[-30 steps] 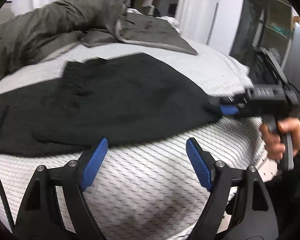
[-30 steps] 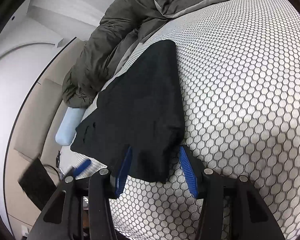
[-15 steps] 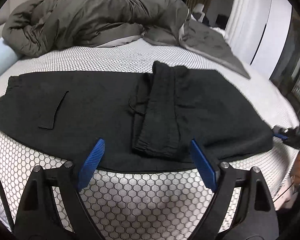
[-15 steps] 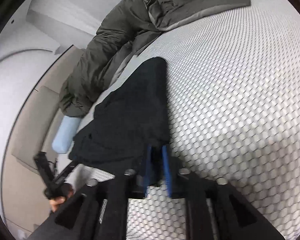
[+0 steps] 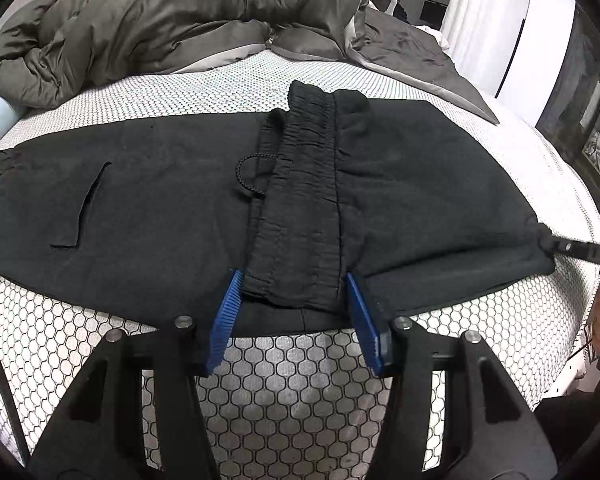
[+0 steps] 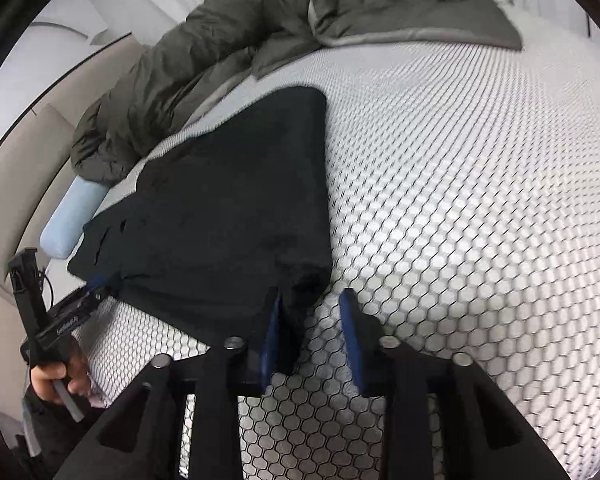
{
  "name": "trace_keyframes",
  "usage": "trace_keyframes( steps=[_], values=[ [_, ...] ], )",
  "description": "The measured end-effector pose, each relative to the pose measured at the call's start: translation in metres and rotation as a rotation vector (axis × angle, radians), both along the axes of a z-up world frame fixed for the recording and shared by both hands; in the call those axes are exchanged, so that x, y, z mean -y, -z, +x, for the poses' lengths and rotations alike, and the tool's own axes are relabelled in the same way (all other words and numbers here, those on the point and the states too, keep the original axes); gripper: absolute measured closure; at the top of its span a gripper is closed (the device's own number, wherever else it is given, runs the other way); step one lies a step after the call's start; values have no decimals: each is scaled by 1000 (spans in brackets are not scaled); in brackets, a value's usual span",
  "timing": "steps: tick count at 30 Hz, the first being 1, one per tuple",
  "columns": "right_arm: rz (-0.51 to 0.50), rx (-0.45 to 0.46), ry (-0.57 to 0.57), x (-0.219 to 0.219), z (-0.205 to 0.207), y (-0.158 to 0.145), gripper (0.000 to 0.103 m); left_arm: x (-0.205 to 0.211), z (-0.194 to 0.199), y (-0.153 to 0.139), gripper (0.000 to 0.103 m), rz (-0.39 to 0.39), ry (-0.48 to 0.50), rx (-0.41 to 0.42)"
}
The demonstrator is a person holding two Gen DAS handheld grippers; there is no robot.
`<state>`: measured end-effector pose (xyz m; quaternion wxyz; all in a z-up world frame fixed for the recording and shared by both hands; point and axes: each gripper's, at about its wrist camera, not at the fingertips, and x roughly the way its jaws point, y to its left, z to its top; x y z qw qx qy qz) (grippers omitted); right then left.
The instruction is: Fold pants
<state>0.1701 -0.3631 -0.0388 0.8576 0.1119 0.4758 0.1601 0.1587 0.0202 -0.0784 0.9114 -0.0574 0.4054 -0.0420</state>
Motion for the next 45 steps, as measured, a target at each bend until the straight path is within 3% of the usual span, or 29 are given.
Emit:
trace_keyframes(
  steps=[4,6,7,8,10,12,14,17,18,19,22,24,29,32,37,42,45],
  values=[
    [-26,101,9,-10,-4,-14,54,-2,-7,-7,47,-5,-23,17],
    [-26,144,4,-23,-1,-19,53,-5,-16,-14,44,-4,-43,47],
    [-33,157,4,-27,-4,-19,46,-4,-21,-19,42,2,-46,78],
    [-44,165,5,-31,-3,-20,34,-3,-26,-24,35,10,-41,97],
    [-47,169,0,-42,0,-18,24,2,-31,-31,20,15,-18,136],
    [-64,166,-3,-52,5,-15,24,8,-31,-33,20,8,2,148],
    [-82,161,-16,-58,8,-14,14,17,-24,-31,19,7,30,128],
    [-111,163,-26,-65,11,-14,11,29,-15,-30,14,21,56,119],
    [-132,166,-34,-70,13,-13,10,36,-11,-31,10,30,63,125],
    [-163,170,-40,-72,14,-13,9,39,-10,-30,0,33,66,130],
    [-316,225,-67,-83,10,-15,0,51,-5,-33,1,23,86,142],
    [-353,276,-79,-87,5,-19,0,58,-2,-36,1,20,92,147],
    [-344,270,-105,-90,5,-19,0,70,13,-44,1,64,94,159],
    [-343,228,-128,-94,12,-11,0,76,31,-44,1,100,94,149],
    [-401,93,-147,-106,34,22,0,76,65,-31,1,66,106,70],
    [-405,53,-148,-101,43,24,0,89,72,-13,1,176,179,12],
    [-445,43,-49,-81,49,22,0,89,75,-4,1,231,237,-20]
  ],
)
